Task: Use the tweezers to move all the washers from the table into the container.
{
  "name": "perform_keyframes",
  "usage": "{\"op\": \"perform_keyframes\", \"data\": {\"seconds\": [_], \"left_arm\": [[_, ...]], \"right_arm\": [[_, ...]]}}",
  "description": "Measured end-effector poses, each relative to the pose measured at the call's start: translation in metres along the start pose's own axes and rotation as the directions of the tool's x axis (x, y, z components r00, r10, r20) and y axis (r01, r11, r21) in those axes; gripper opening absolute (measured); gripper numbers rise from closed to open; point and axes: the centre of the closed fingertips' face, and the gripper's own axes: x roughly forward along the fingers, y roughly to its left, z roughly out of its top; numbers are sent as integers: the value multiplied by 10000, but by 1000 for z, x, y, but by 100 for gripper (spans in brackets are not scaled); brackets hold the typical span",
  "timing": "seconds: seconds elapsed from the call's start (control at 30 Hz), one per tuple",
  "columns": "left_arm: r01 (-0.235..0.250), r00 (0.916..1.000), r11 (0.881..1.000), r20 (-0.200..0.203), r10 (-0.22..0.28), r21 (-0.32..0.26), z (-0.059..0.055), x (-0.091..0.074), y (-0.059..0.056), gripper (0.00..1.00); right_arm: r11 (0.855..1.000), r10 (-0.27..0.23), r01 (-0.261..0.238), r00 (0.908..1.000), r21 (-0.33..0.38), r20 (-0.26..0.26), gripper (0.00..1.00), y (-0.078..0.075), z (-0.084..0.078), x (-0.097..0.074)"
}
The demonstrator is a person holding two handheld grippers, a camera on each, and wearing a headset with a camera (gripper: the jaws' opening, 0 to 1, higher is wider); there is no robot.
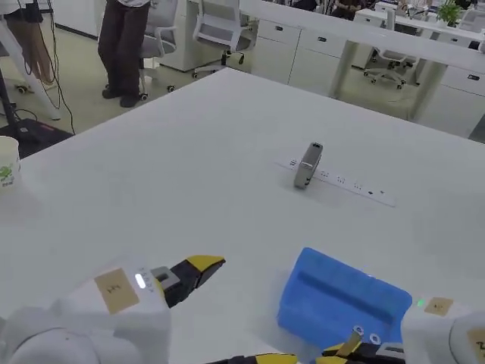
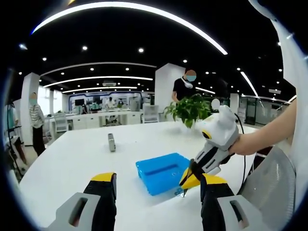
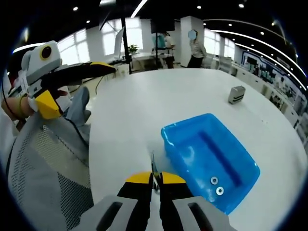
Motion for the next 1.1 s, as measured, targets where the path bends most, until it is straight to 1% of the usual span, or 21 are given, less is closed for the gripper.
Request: {"op": "perform_keyframes", "data": {"seconds": [0.03, 0.07, 0.13, 0.17, 0.2, 0.23, 0.37, 0.47, 0.53, 0.6, 0.63, 0.7, 0.8, 0.9, 0.93, 1.03, 1.07, 1.1], "left_arm": [[5, 10000, 10000, -3, -5, -12, 0, 0, 0, 71], [15, 10000, 10000, -18, -15, -16, 0, 0, 0, 71], [41, 10000, 10000, -28, -41, 24, 0, 1, -1, 71], [47, 10000, 10000, -44, -47, 39, -1, 1, -1, 71], [53, 10000, 10000, -60, -52, 42, -1, 1, -1, 71], [59, 10000, 10000, -68, -59, 40, -1, 1, -1, 71], [72, 9999, 9999, -114, -71, 91, -2, 1, -2, 71], [56, 10000, 10000, -65, -55, 82, -1, 1, -2, 71], [25, 10000, 10000, -80, -25, 60, -1, 0, -1, 71], [4, 10000, 10000, -81, -4, 78, -1, 0, -1, 71], [-2, 10000, 10000, -87, 2, 81, -1, 0, -1, 71], [-33, 10000, 10000, -85, 33, 77, -1, 0, 0, 71], [-79, 10000, 9999, -59, 79, 63, -1, 0, 1, 71], [-91, 10000, 9999, -39, 91, 67, -1, 0, 2, 71], [-94, 9999, 9999, -35, 94, 69, 0, 0, 2, 71], [-108, 9999, 9999, -39, 108, 4, -1, 0, 2, 71], [-99, 9999, 9999, -30, 98, -37, -1, 0, 2, 71], [-81, 10000, 10000, -21, 81, -30, -1, 0, 2, 72]], "right_arm": [[9997, -54, 51, 9999, 218, 148, 1, -1, 1, 0], [9979, -111, 89, 9994, 634, 337, 1, -3, 1, 0], [9908, -76, 4, 9986, 1351, 527, 2, -4, 1, -1], [9884, -42, -42, 9985, 1520, 553, 2, -4, 1, -2], [9882, -52, -24, 9987, 1529, 498, 2, -6, -2, -4], [9891, -87, 1, 9983, 1471, 577, 2, -6, -2, -4], [9915, -104, 26, 9982, 1304, 590, 3, -4, 0, -6], [9919, -89, 3, 9977, 1266, 676, 3, -3, 2, -5], [9931, -73, 2, 9982, 1171, 603, 3, -3, 2, -2], [9958, 1, -36, 9993, 920, 378, 3, -1, -1, 1], [9968, 41, -72, 9992, 796, 385, 3, 0, -1, 1], [9969, 66, -98, 9991, 775, 414, 3, 2, 0, 2], [9996, 70, -81, 9993, 282, 374, 3, 4, 0, 1], [10000, 14, -16, 9997, 73, 258, 3, 6, 0, 1], [10000, 4, -6, 9996, 59, 273, 2, 6, 0, 1], [9993, -136, 119, 9987, 345, 487, 2, 4, 0, 1], [9983, -124, 89, 9980, 577, 617, 2, 3, 0, 1], [9981, -155, 119, 9980, 601, 609, 2, 3, 0, 0]]}}
